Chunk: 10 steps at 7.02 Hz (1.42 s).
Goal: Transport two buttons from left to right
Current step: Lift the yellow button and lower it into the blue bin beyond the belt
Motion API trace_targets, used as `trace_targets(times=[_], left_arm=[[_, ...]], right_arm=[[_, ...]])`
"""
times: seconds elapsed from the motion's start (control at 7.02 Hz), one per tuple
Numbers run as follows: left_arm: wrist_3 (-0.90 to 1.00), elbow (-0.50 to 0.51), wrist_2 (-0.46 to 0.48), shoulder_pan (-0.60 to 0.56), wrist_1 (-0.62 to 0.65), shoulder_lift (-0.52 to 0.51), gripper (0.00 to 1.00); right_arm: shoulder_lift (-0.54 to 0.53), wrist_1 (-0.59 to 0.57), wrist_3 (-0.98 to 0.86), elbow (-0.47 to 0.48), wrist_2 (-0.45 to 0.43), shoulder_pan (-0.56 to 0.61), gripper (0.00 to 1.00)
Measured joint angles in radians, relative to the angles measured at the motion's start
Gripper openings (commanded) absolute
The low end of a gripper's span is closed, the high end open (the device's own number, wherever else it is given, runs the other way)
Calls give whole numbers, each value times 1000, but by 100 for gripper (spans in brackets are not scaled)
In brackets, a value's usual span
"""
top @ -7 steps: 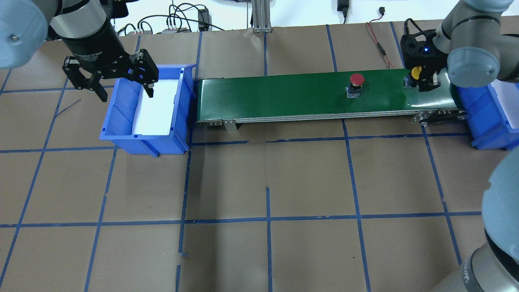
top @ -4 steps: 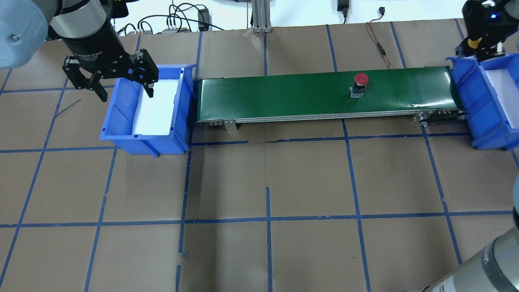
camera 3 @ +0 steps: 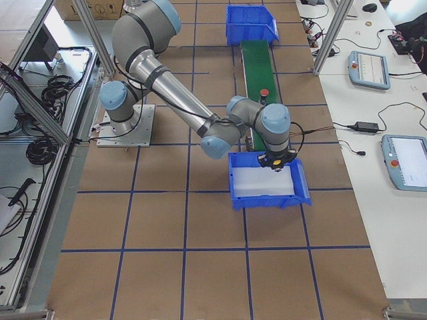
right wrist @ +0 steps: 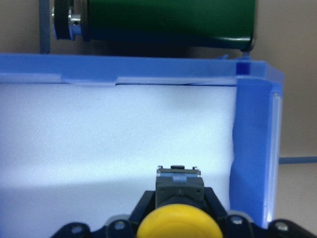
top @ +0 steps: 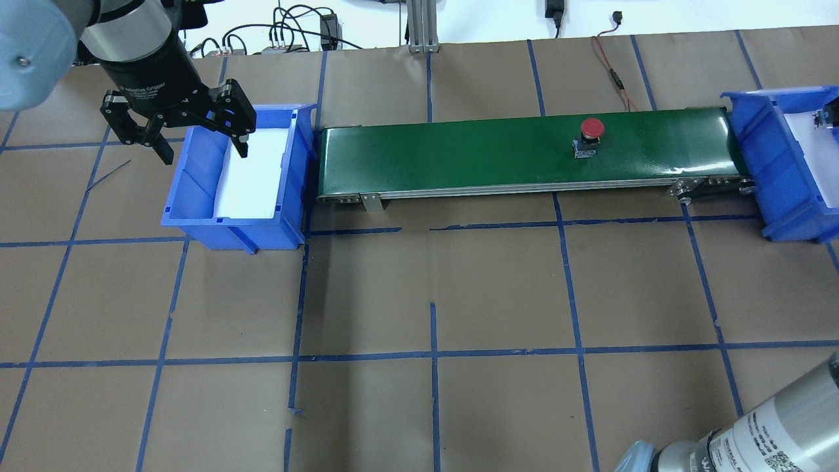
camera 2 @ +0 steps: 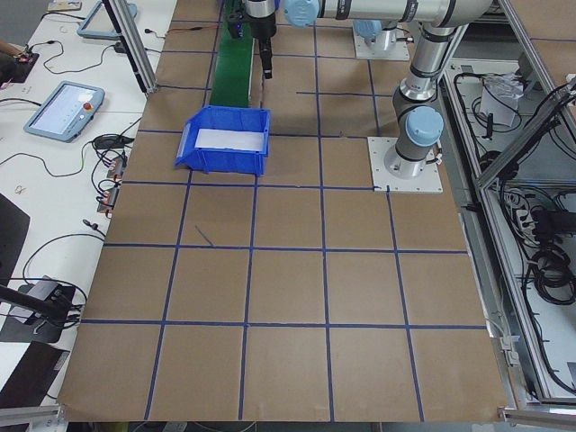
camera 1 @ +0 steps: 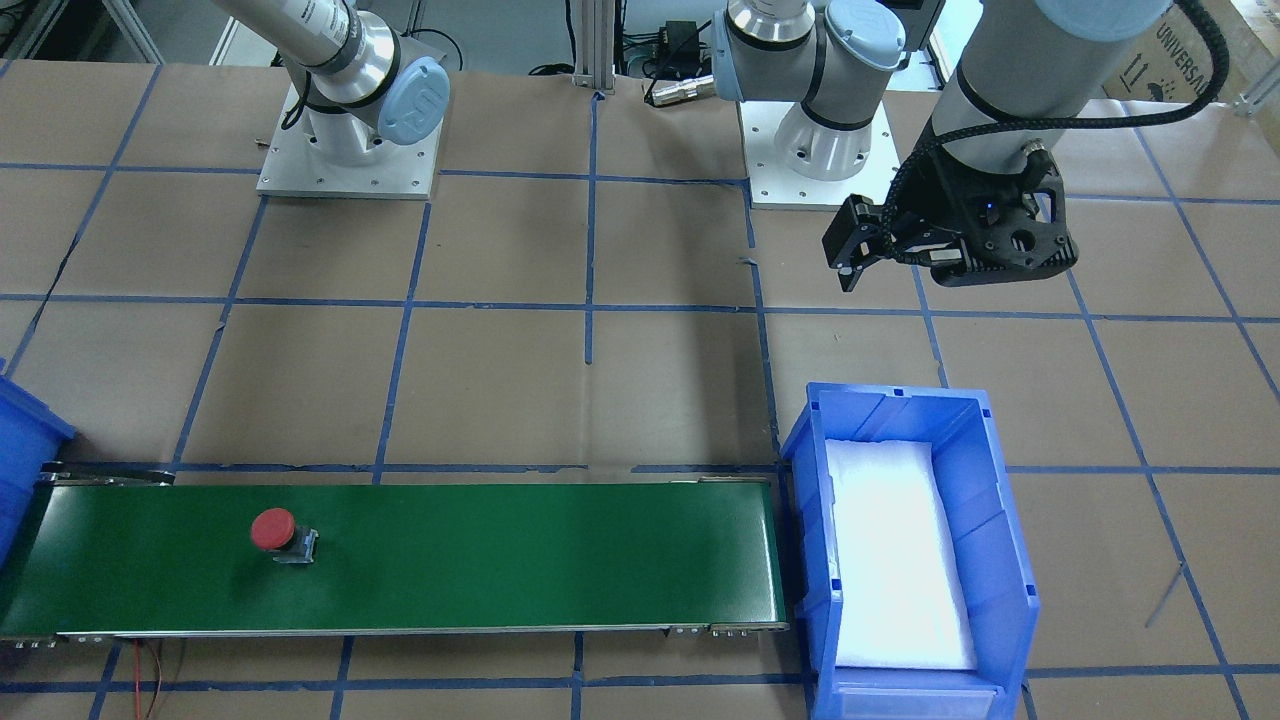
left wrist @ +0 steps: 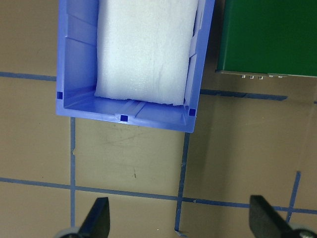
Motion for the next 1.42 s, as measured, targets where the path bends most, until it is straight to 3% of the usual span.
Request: trace_targets(times=[0.43, 0.57, 0.71, 1.14, 1.42], left_arm=[[-1, 0, -1, 0, 1, 0, 100], [0, 0, -1, 0, 1, 0, 100], [0, 0, -1, 0, 1, 0, 100], [0, 0, -1, 0, 0, 0, 100], [0, 0, -1, 0, 1, 0, 100]], right_arm=[[48, -2, -2, 40, -78, -26, 17], [54, -4, -1, 51, -97, -28, 49], [56, -4, 0, 55, -104, -30, 96], [50, -5, 13, 51, -96, -33, 100], [-17, 26, 47, 51, -86, -27, 100]])
